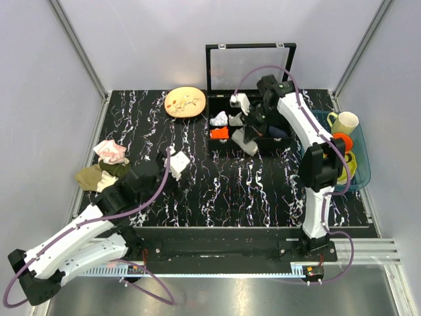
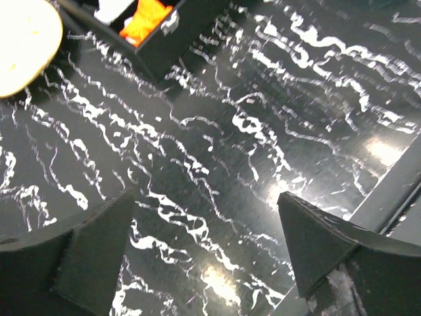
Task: Roll the underwear
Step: Place the underwear in the storage box.
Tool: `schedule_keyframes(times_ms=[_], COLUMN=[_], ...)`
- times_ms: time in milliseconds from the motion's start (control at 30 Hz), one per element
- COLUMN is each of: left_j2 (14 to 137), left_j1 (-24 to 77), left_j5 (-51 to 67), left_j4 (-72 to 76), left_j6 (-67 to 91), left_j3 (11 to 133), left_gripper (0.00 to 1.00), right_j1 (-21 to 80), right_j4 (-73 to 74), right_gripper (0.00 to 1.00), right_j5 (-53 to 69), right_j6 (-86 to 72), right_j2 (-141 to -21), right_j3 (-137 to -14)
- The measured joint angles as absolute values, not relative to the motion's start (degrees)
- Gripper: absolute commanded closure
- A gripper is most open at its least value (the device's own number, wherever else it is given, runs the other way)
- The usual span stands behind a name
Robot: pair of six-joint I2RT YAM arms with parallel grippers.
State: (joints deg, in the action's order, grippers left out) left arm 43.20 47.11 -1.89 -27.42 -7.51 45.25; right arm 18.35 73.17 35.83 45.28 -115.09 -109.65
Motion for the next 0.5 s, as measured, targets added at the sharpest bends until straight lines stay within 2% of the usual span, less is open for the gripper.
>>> schedule_keyframes(times_ms=[267,500], left_j2=[43.75,44.82], left_j1=[46.83,46.78], left_j5=[-6.57,-8.62], left_j4=[-28.91,-28.91], left_j6=[-10.00,-10.81], left_j3=[42.44,42.39], left_gripper=[0.01,0.01], right_j1=[18.31,18.33], right_j4=[74.87,74.08], right_gripper=[1.00,1.00], right_j5=[28.14,22.94], right_j6=[42.89,42.74], right_j2=[-132.99,-139.48], right_j3=[-146.04,-148.86])
